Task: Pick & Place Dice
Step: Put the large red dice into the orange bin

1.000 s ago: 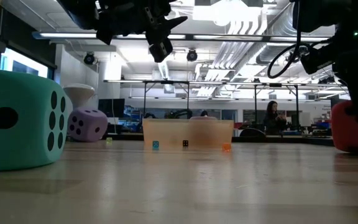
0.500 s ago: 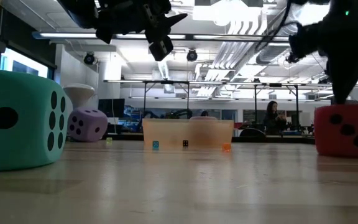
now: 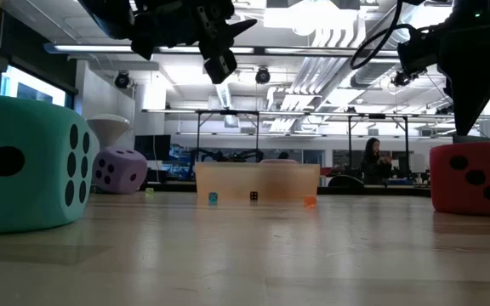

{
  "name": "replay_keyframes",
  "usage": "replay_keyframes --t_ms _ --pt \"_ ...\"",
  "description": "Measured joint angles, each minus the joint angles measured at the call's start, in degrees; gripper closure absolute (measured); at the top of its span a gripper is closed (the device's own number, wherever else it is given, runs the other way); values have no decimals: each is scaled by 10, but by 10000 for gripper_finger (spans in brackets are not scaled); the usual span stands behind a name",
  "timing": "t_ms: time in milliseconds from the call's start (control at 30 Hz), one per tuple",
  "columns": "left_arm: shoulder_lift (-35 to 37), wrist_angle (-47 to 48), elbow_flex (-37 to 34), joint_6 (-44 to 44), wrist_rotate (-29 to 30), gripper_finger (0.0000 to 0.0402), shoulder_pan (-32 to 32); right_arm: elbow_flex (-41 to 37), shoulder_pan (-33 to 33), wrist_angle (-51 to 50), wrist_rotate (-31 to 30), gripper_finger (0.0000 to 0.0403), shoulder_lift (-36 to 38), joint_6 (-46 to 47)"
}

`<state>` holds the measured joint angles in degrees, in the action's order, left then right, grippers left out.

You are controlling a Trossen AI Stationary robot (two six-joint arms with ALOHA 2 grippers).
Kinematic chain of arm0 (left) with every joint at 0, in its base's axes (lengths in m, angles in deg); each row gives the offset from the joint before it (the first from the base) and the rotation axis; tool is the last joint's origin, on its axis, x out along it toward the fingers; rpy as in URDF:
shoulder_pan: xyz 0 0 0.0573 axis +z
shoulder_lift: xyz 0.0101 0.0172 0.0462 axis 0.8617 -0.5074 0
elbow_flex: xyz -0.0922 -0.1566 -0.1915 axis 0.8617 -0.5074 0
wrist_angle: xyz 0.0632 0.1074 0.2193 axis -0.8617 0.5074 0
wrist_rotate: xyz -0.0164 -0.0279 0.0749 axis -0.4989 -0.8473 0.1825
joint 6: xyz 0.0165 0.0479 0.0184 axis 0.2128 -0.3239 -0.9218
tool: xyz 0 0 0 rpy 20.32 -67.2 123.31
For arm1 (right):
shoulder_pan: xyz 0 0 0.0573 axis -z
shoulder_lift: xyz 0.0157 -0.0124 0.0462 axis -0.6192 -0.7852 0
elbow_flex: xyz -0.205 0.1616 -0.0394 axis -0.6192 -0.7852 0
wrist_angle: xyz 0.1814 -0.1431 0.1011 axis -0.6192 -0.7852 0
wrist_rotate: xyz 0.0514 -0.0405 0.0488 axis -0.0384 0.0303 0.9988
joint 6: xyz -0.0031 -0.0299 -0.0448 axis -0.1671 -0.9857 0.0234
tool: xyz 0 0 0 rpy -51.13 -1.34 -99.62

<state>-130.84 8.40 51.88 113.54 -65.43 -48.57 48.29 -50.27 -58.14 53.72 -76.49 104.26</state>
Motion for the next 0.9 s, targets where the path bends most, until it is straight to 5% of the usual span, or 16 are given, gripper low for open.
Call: replay_keyframes --t_ms 900 --pt "0 1 0 0 -28 247 0 -83 0 119 29 5 2 -23"
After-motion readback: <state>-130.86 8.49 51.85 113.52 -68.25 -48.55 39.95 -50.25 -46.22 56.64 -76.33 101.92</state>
